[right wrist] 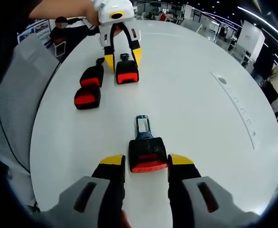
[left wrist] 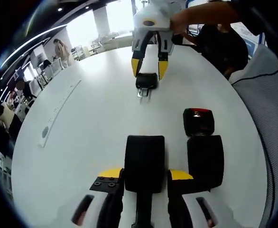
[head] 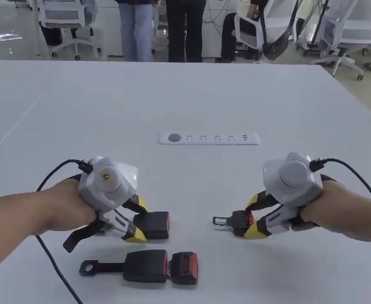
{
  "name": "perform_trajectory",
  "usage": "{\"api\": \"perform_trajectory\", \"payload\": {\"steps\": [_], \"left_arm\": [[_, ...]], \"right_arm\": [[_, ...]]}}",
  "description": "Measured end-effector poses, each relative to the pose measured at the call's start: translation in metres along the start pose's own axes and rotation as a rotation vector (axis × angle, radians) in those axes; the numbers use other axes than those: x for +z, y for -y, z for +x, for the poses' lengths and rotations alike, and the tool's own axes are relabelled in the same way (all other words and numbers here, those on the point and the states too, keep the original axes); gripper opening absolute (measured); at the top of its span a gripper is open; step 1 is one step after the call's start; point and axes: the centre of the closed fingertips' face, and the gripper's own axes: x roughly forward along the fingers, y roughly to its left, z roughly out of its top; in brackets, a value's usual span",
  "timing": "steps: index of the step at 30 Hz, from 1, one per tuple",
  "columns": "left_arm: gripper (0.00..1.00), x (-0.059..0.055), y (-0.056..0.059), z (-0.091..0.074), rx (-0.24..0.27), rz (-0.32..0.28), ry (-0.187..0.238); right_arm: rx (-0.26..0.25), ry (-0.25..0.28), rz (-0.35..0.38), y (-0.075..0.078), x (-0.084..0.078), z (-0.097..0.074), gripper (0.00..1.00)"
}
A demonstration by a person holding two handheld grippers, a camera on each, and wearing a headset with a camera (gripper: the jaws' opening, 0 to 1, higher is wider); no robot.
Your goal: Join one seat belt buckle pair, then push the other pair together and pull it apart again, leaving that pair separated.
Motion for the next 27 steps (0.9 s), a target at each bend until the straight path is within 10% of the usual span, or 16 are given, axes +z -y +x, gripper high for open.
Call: {"api": "perform_trajectory", "payload": {"steps": [27], "left_arm": [[0.32, -0.0001, -0.0003, 0.0015, -0.017, 0.036, 0.006]], "right_arm": [[0.047, -0.009, -0.049, 0.0009, -0.0012, 0.0042, 0.30]]}}
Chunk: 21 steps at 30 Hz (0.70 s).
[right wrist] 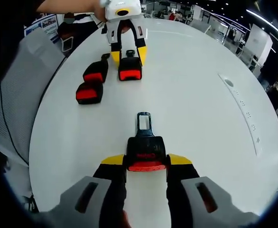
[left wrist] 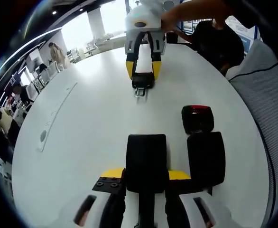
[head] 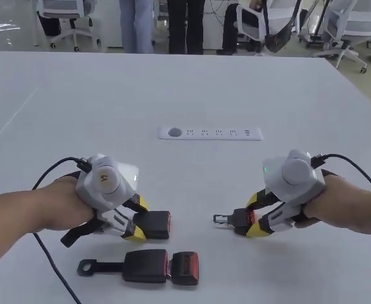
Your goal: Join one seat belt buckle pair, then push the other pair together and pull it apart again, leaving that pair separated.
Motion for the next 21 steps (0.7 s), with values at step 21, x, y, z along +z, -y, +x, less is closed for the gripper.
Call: {"api": "perform_trajectory", "payload": {"steps": [21], "left_arm": [[0.31, -0.001, 0.000, 0.000, 0.017, -0.002, -0.027]], "right_arm": [[-0.010, 0.020, -0.045, -0.023, 0.049, 0.031, 0.30]]}}
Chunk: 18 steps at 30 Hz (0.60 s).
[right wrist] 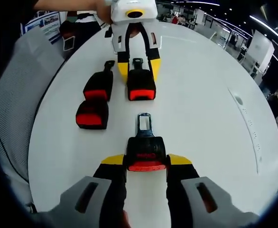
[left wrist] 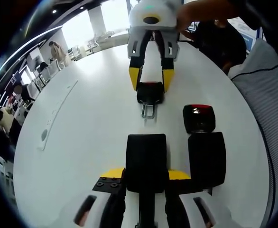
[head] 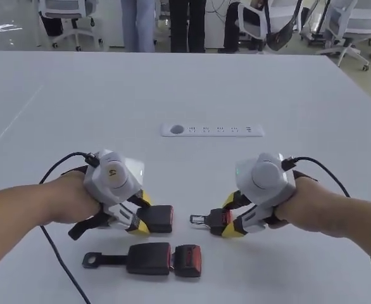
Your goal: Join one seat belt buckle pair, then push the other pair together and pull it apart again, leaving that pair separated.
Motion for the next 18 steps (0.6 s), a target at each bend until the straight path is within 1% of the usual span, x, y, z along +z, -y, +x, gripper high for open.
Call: {"api": "perform_trajectory", "payload": {"steps": [4, 7, 10, 12, 16, 18], "left_arm": [[0.31, 0.000, 0.000, 0.000, 0.003, -0.005, 0.001], [0.31, 0.000, 0.000, 0.000, 0.002, -0.004, -0.002], [0.31, -0.001, 0.000, 0.000, 0.001, -0.004, -0.006], [0.31, -0.001, 0.000, 0.000, 0.001, -0.003, -0.008], [0.31, -0.002, 0.000, 0.000, 0.005, 0.002, -0.016], [0.31, -0.002, 0.001, 0.000, 0.007, 0.003, -0.017]], "right_arm": [[0.001, 0.003, -0.005, -0.002, 0.010, 0.006, 0.30], [-0.012, -0.010, -0.007, -0.001, 0.016, 0.010, 0.30], [-0.001, -0.017, -0.020, -0.002, 0.022, 0.013, 0.30], [0.000, -0.022, -0.043, -0.002, 0.026, 0.016, 0.30], [0.002, -0.029, -0.064, -0.003, 0.029, 0.019, 0.30], [0.003, -0.016, -0.066, -0.002, 0.031, 0.019, 0.30]]}}
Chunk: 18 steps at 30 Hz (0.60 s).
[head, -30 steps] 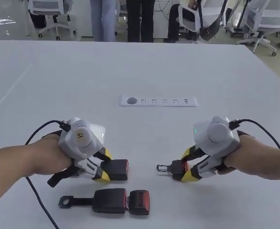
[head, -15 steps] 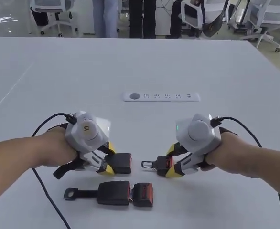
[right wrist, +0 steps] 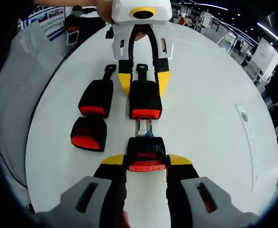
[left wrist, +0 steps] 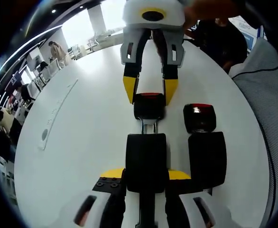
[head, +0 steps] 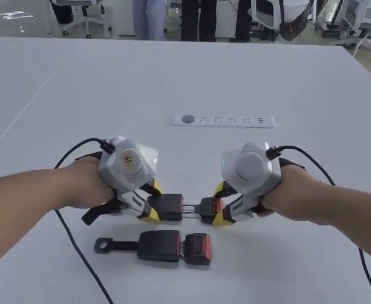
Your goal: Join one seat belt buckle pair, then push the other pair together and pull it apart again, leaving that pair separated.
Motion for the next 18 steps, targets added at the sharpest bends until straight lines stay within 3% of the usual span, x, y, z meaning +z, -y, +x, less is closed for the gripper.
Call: {"api": "perform_trajectory", "payload": {"steps": [10, 11, 18], "left_arm": [[0.31, 0.000, 0.002, 0.001, -0.010, 0.002, 0.009], [0.31, 0.000, 0.002, 0.001, -0.011, 0.007, 0.008], [0.29, 0.000, 0.003, 0.001, -0.014, 0.023, -0.003]], "right_arm": [[0.014, 0.036, 0.034, -0.003, 0.011, 0.006, 0.28], [0.006, 0.000, 0.025, -0.002, 0.006, 0.005, 0.28], [0.014, 0.012, 0.021, -0.002, 0.012, 0.006, 0.26]]}}
